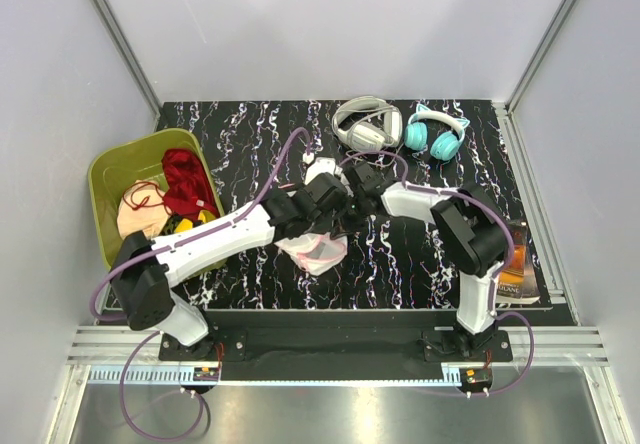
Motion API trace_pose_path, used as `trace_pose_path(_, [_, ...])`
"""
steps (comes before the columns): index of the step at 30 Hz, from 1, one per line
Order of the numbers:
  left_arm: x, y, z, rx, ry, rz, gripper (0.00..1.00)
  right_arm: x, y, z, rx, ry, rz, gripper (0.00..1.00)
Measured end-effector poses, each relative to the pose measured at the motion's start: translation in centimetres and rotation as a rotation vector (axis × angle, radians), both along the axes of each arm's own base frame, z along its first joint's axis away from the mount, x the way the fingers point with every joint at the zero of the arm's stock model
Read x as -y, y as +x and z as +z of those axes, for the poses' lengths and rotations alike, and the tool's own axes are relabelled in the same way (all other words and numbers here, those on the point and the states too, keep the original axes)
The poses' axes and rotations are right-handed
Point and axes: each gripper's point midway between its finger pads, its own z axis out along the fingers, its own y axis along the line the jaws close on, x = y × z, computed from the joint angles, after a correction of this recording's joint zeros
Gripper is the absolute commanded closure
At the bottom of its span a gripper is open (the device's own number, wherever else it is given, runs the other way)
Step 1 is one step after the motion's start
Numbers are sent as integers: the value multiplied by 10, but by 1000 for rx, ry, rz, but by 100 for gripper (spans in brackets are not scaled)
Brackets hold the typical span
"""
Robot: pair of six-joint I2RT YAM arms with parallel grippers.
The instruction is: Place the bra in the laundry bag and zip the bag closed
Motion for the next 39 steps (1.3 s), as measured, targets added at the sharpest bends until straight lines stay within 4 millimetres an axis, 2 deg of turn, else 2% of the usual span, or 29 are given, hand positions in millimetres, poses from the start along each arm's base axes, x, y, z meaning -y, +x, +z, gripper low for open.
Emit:
trace_pose_path(2, [1,0,3,5,-14,0,100,11,3,4,27,-48,-50,100])
trace_pose_path(5, [4,0,11,12,-54,-3,100,29,4,20,61,-107,-127,100])
trace_pose_path(12, [7,8,50,85,-239,-6,100,88,1,102,173,-96,-406,100])
trace_pose_path(15, [0,17,70,161,-347,11,100,123,-2,122,180,-84,-556,100])
trace_pose_path(18, [-8,26,85,233,-456,26,100,149,-10,124,147,-101,-666,100])
trace_pose_path(22, [-11,39,86,287,-564,34,100,162,-22,127,112,-113,-753,100])
trace_pose_path(26, [-9,46,79,314,-641,11,100,173,-31,130,104,-108,-832,100])
trace_pose_path(30, [-7,56,81,345,-729,-25,100,184,-37,125,91,-124,-901,100])
trace_pose_path(34, [-3,62,86,360,-787,-86,100,180,-36,119,78,-130,-860,99])
trace_pose_path(36, [5,54,93,361,-812,-166,100,169,-33,112,55,-131,-773,84])
trace_pose_path(37, [9,49,96,364,-818,-213,100,163,-31,108,43,-132,-736,70])
trace_pose_path(39, [16,39,101,372,-826,-309,100,152,-25,102,20,-137,-645,61])
